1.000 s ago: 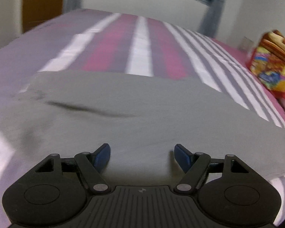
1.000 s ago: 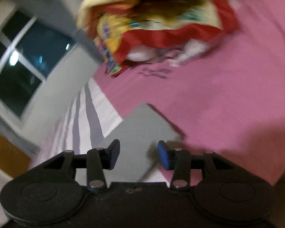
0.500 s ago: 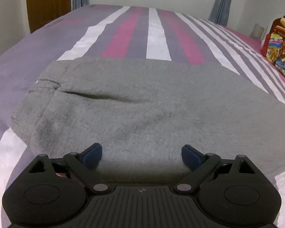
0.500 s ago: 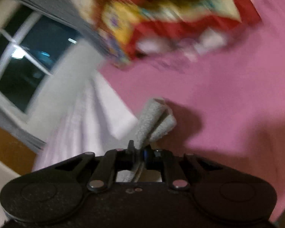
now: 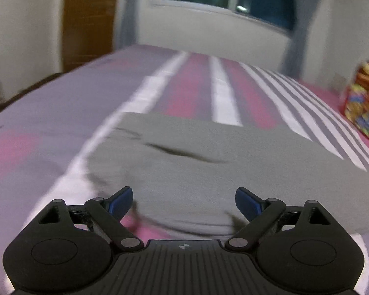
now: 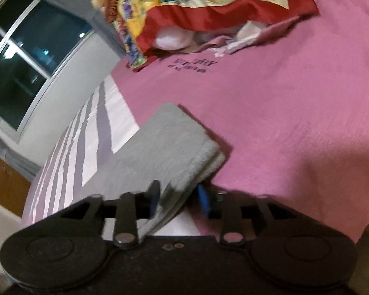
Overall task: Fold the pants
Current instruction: 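Grasp the folded pants edge with the left gripper while the right gripper pinches the corner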
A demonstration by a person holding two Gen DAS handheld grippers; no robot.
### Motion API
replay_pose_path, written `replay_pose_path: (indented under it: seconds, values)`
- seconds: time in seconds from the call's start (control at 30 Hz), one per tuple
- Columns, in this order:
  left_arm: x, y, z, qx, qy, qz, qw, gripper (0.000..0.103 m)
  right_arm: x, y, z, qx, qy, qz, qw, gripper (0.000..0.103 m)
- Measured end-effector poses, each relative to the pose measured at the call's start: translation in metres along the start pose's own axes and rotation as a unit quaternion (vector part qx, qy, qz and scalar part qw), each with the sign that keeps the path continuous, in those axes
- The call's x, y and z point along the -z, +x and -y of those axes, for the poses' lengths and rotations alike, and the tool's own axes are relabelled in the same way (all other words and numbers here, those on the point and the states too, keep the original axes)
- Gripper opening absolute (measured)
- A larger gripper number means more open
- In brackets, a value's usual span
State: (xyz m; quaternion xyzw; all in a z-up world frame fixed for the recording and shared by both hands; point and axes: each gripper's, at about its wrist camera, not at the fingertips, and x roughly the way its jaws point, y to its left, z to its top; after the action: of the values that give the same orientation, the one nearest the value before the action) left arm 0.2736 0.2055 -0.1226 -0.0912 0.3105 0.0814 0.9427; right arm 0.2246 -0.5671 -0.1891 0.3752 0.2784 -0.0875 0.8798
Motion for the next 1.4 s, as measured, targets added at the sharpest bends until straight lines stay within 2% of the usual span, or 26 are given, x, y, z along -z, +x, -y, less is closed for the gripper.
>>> replay_pose_path:
  seconds: [0.03, 0.1, 0.2, 0.23, 0.37, 0.43, 0.5, 0.53, 0.57, 0.63, 0.8, 0.9, 1.0, 1.03, 1.2, 1.4]
  values:
    - [0.001, 0.0, -0.01, -0.01, -0.016, 0.002, 0.9998, 0.063, -0.001, -0.001, -0.002, 0.001, -0.006, 0.001, 1.0, 0.044]
    - [0.0, 0.008, -0.032, -0.014, -0.063, -0.01, 0.9979, 0.044, 0.002, -0.007, -0.01, 0.005, -0.019, 0.001, 1.0, 0.051]
    - [-0.002, 0.02, -0.056, 0.003, -0.128, -0.002, 0.9918, 0.042, 0.004, -0.004, -0.017, 0.016, -0.02, 0.004, 1.0, 0.059]
    - [-0.004, 0.024, -0.06, 0.003, -0.137, -0.001, 0.9905, 0.042, 0.005, -0.005, -0.017, 0.016, -0.016, 0.005, 1.0, 0.061]
    - [-0.006, 0.049, -0.065, -0.003, -0.146, -0.023, 0.9889, 0.042, 0.005, -0.004, -0.013, 0.018, 0.015, 0.011, 1.0, 0.062]
    - [-0.009, 0.053, -0.066, -0.004, -0.149, -0.02, 0.9887, 0.02, 0.006, -0.003, -0.013, 0.019, 0.015, 0.012, 1.0, 0.062]
    - [-0.016, 0.04, -0.073, 0.025, -0.162, 0.016, 0.9864, 0.019, 0.006, -0.002, -0.013, 0.02, 0.012, 0.012, 1.0, 0.062]
    - [-0.019, 0.038, -0.074, 0.023, -0.153, 0.024, 0.9877, 0.019, 0.006, -0.003, -0.012, 0.019, 0.012, 0.012, 1.0, 0.062]
    - [-0.02, 0.042, -0.073, 0.007, -0.14, 0.013, 0.99, 0.019, 0.006, -0.002, -0.011, 0.016, 0.013, 0.012, 1.0, 0.062]
    - [-0.011, 0.062, -0.076, -0.011, -0.14, -0.035, 0.9895, 0.019, 0.006, -0.002, -0.008, 0.011, 0.022, 0.014, 1.0, 0.062]
    - [-0.006, 0.057, -0.07, -0.015, -0.135, -0.026, 0.9904, 0.021, 0.005, -0.001, -0.003, 0.003, 0.046, 0.02, 0.999, 0.063]
    - [-0.009, 0.038, -0.054, -0.038, -0.086, -0.014, 0.9954, 0.024, 0.006, -0.002, -0.001, -0.005, 0.045, 0.02, 0.999, 0.064]
    - [-0.015, 0.029, -0.044, -0.048, -0.049, -0.008, 0.9976, 0.044, 0.005, -0.002, 0.002, -0.012, 0.047, 0.02, 0.999, 0.064]
    - [-0.016, 0.027, -0.043, -0.049, -0.044, -0.007, 0.9978, 0.047, 0.005, -0.002, 0.003, -0.014, 0.049, 0.02, 0.998, 0.064]
    - [-0.021, 0.032, -0.036, -0.063, -0.02, -0.016, 0.9977, 0.049, 0.006, -0.002, 0.003, -0.016, 0.05, 0.021, 0.998, 0.064]
    - [-0.011, 0.046, -0.026, -0.079, 0.002, -0.041, 0.996, 0.049, 0.005, -0.002, 0.003, -0.016, 0.051, 0.019, 0.998, 0.064]
